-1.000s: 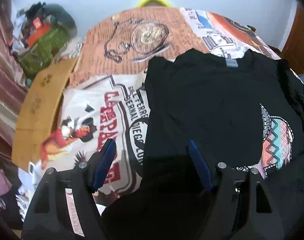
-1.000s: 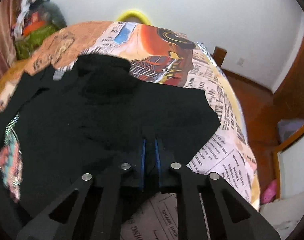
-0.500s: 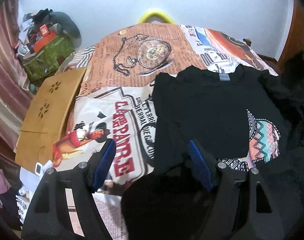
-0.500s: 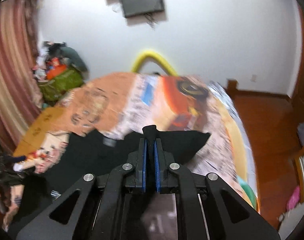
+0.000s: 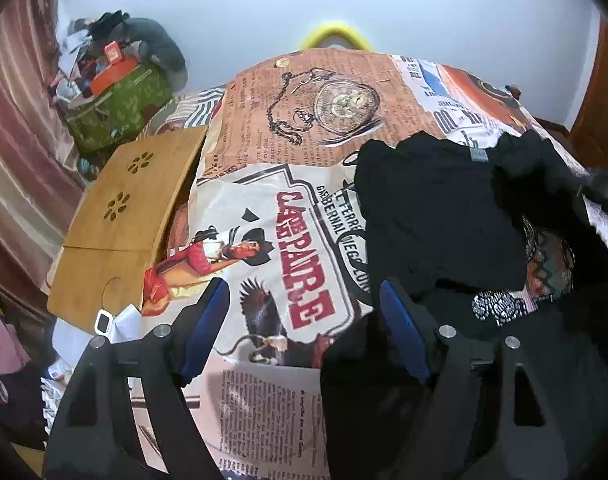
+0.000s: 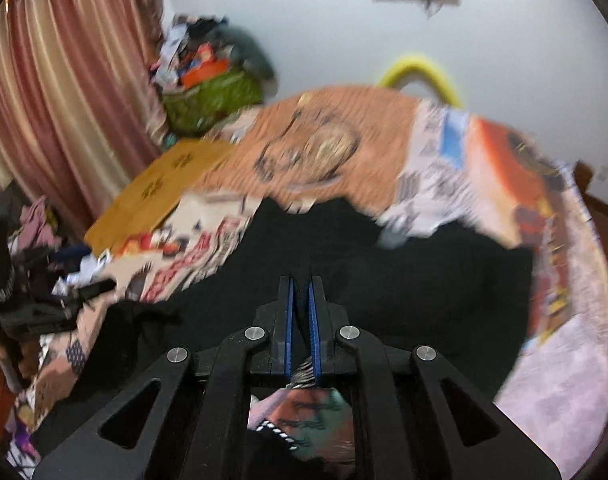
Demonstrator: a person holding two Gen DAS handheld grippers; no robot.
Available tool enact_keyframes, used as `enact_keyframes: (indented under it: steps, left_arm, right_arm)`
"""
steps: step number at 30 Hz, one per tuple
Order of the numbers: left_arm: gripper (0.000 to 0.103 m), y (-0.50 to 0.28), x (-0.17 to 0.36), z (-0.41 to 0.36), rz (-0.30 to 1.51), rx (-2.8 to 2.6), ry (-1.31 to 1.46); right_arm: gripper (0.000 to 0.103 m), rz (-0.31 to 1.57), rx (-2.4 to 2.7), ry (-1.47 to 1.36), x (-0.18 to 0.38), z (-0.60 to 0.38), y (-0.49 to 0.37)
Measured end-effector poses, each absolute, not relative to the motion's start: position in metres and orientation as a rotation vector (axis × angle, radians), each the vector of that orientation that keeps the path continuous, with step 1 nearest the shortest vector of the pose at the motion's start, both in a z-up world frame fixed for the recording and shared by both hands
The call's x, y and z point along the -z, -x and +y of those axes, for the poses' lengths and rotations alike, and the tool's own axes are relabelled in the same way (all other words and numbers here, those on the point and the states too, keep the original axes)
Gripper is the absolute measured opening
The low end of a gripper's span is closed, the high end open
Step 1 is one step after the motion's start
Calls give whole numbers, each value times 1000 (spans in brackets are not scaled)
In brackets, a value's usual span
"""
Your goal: Fold small clothes
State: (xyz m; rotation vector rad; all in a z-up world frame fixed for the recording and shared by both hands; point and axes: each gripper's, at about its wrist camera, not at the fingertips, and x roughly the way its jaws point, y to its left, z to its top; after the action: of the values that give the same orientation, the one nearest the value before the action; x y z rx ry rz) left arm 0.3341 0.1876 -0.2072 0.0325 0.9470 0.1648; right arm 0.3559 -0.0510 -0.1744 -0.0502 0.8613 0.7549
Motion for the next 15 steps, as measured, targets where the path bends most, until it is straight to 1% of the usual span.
enact_keyframes:
  steps: [1,3,4,6,8,9,11,13,15]
  left_arm:
    - [78,-336,207,190,949,-163,-25]
    - [78,-345,207,192,956,-155,-6]
    - [79,-349,207,191,958,-148,-3]
    - [80,-359,206,188,958,-126,-9]
    - [83,-371,206,184,955,-112,-20]
    - [84,-380,207,182,957,-103,-22]
    - [84,-400,209,179,973,-78,-4]
    - [85,-420,215,179,999,-59,26]
    - [85,-441,223,179,1023,-53,43]
  right_arm:
    - [10,887,-769,60,180,-47,-355]
    - [10,953,-789,70,192,-39,-356]
    - [12,983,-791,77,196,-39,-356]
    - [18,1010,-795,82,195,-44,-357]
    - [31,1008,-788,72,187,-53,-359]
    - [34,994,-783,65,181,-61,-360]
    - [47,948,-754,58,166,-81,-364]
    - [53,904,-717,46,153,-100,-370]
    - [56,863,-667,26,144,-122,-378]
